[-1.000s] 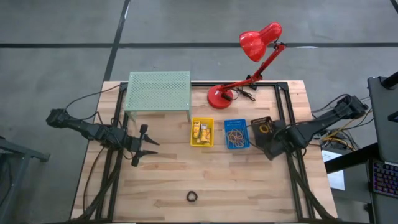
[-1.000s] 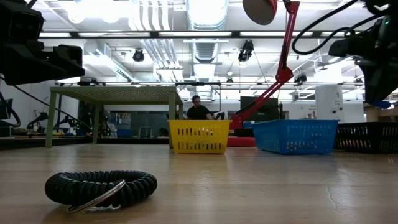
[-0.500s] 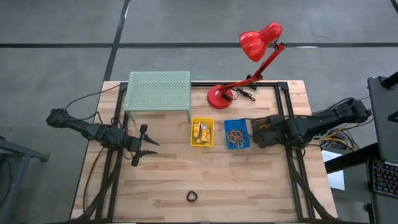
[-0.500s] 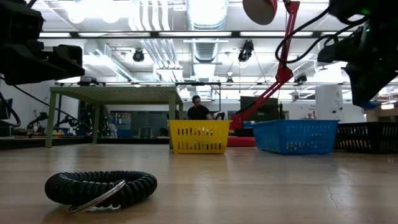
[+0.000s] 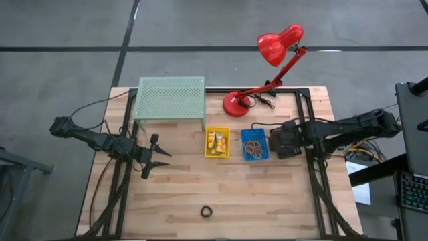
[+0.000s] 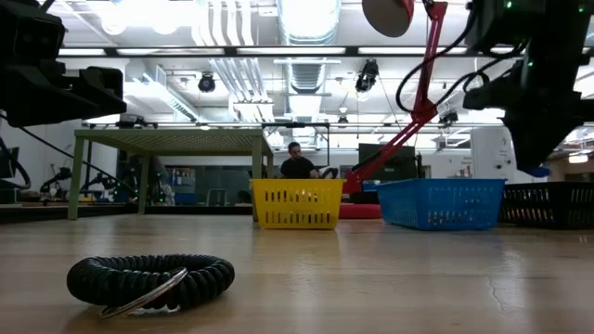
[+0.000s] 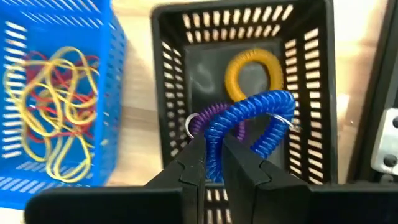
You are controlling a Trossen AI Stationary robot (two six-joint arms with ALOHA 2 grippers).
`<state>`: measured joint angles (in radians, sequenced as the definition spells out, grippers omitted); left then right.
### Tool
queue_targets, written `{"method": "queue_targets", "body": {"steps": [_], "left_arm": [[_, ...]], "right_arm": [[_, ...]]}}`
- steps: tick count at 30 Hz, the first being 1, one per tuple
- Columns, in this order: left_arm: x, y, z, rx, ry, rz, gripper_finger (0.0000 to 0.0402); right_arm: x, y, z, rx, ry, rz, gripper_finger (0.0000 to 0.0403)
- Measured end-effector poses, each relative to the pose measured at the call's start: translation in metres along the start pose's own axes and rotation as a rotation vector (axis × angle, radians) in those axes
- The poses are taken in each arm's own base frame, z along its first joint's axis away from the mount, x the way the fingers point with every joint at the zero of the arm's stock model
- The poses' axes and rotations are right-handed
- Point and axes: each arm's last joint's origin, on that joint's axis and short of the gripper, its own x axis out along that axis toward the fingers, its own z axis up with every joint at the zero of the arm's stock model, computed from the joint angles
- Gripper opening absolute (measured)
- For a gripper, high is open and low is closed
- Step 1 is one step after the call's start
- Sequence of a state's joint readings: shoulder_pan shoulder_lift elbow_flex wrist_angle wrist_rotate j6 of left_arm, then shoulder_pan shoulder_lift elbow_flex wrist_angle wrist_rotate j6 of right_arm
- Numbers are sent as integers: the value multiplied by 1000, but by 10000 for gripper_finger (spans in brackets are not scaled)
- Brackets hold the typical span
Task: Pick & Place Office Desk Supplies
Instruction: Put the blue spring keychain into the black basket, then put the black spring keychain into the black basket
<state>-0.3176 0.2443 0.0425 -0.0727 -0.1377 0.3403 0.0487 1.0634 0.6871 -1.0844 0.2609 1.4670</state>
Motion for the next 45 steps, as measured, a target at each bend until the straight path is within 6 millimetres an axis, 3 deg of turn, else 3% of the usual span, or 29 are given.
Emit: {"method": "queue_targets", "body": {"steps": [12,29,45], "left_arm": [[0,0,0,0,0,-1,173],[0,0,0,-3,0,0,173],[0,0,0,0,0,0,173]], "right_arm": [[26,-9,-4,8,61,-11,38],[33,-7,-5,-136,48,35,41],[33,-6,-5,-138,44,47,151]]}}
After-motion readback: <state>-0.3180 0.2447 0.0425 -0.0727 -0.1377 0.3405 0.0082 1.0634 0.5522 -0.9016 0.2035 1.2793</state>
